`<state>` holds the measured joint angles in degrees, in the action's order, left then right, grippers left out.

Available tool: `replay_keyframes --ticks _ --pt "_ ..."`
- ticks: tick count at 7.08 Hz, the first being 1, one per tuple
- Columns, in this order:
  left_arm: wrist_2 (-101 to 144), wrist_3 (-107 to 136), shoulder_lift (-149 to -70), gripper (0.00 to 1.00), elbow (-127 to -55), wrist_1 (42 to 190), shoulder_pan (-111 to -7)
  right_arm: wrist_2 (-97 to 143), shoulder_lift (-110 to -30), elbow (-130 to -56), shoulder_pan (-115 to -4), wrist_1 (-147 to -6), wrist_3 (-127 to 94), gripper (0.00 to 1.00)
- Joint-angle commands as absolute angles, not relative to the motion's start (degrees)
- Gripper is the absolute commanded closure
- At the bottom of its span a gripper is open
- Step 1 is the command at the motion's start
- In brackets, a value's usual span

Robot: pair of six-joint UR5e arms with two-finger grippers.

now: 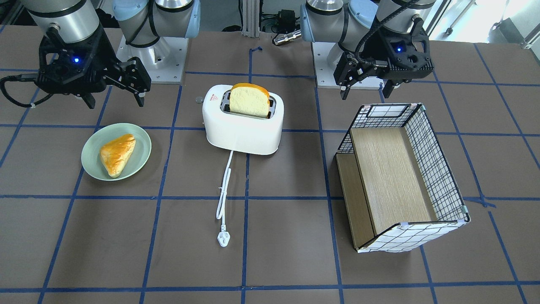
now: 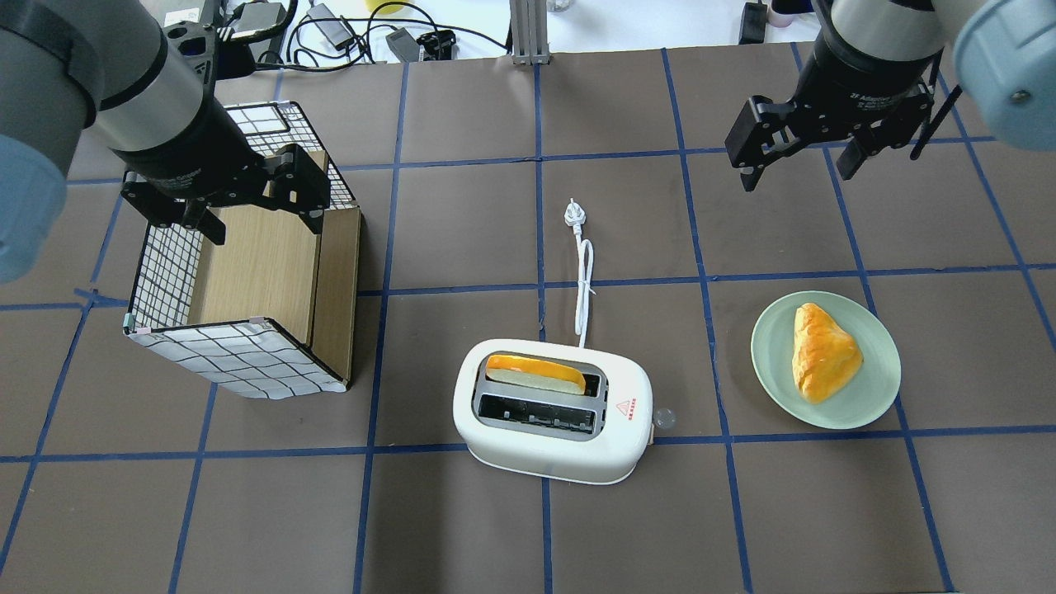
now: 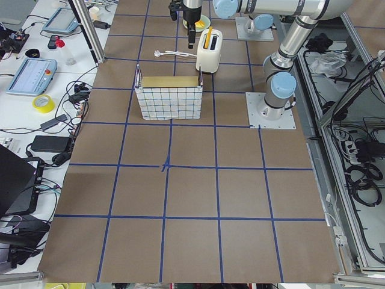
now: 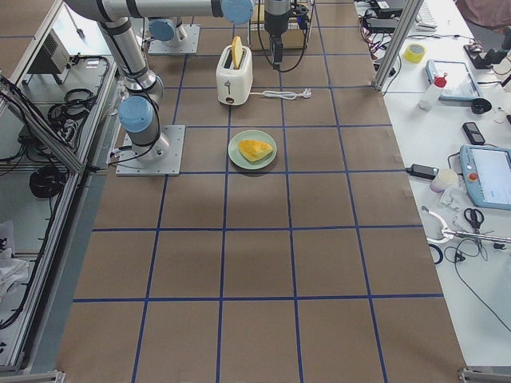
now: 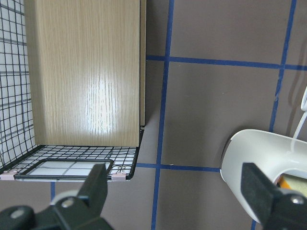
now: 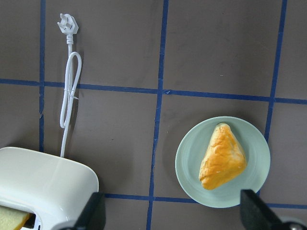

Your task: Press toaster with right arm

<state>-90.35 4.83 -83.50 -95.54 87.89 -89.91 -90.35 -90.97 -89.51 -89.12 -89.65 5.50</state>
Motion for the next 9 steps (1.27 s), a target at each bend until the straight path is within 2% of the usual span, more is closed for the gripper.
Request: replay_keyframes --ticks 1,9 --pt "-90.35 4.83 -83.50 0.00 -95.54 87.89 -89.91 -90.35 -90.97 -89.56 -89.12 -89.74 5.54 0.00" --pt "-90.35 4.83 -83.50 0.00 -95.54 87.89 -89.91 -90.35 -92.02 -90.53 -89.12 -88.77 5.36 0.00"
